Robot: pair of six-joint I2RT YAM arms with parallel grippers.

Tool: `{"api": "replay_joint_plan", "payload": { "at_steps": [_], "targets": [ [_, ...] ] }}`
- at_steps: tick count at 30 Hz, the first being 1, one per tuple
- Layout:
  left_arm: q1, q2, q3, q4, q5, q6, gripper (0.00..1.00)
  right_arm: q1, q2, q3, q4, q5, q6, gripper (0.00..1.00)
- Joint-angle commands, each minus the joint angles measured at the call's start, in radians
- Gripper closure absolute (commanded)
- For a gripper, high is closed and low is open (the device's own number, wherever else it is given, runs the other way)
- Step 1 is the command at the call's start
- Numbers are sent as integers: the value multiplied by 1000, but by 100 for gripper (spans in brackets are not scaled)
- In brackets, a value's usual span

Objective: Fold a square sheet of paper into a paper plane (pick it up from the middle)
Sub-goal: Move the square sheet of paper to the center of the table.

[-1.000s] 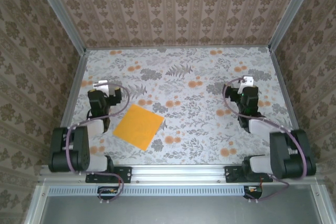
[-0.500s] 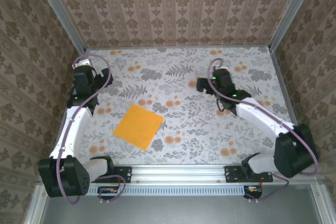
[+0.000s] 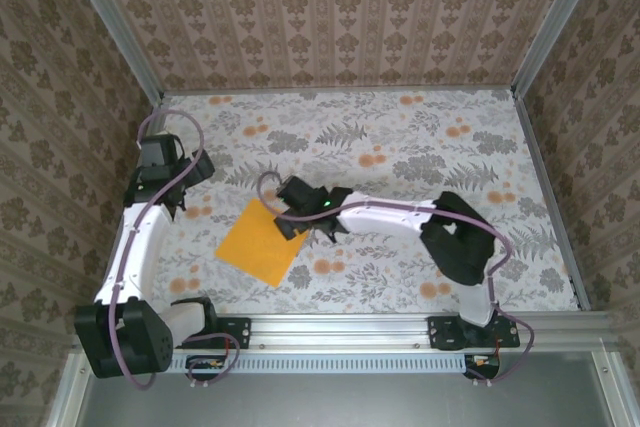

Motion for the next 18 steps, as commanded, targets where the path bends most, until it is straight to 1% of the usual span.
{"api": "replay_joint_plan", "payload": {
  "at_steps": [1,4,10,14,18],
  "targets": [
    [8,-33,-23,5,-3,-22,0,49,77,84,-119,57,-2,0],
    [11,-36,-31,18,9,-21,0,75,134,143,-155,83,1,0],
    [12,-30,-32,24,23,-17,0,74,205,203,-224,143,2,0],
    [12,-25,-35,28,31,-15,0,53,229,203,-260,167,24,0],
    [12,-17,-40,41,44,-12,0,14,225,161,-312,219,90,0]
  ]
}}
